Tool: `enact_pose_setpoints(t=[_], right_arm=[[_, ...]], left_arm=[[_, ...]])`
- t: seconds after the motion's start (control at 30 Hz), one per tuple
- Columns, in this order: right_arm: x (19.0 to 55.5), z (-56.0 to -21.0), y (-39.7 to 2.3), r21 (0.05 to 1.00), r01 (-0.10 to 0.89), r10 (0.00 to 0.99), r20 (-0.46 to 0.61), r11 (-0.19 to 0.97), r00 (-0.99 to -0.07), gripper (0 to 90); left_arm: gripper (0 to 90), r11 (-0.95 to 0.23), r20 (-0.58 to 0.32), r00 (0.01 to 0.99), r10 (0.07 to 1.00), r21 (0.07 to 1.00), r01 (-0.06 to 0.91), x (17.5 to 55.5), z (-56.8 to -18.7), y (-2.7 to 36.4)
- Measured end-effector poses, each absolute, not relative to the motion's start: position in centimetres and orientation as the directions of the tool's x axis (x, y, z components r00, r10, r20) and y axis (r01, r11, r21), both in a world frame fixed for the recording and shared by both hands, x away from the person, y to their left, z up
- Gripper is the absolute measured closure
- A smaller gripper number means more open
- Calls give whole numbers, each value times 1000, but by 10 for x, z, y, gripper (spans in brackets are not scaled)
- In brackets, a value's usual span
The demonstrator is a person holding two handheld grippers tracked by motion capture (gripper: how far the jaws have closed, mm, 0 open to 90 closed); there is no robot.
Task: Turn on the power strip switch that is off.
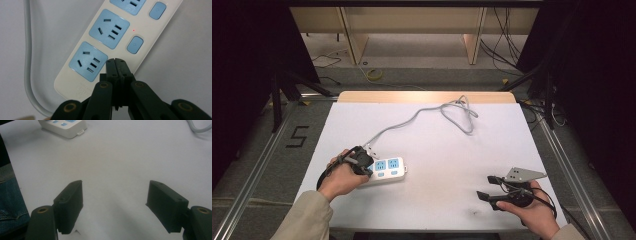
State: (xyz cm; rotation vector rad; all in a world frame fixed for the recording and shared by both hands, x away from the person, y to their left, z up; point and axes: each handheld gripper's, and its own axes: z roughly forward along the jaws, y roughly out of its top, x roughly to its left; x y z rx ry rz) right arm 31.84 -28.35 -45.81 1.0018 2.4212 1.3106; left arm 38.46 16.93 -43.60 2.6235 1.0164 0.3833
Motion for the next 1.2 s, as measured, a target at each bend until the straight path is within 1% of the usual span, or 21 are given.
enact_pose_setpoints(t=[0.4,0.7,1.2], right_arm=[[318,-458,-284,801,466,653,129,375,-747,293],[318,-458,-283,804,465,654,130,371,-746,293],[318,-458,-284,806,463,651,130,370,-748,293]], left_arm=[[899,-707,131,718,684,362,608,386,-436,169],[899,-723,143,728,670,349,596,386,-437,168],[899,-717,139,722,678,340,608,387,-437,167]])
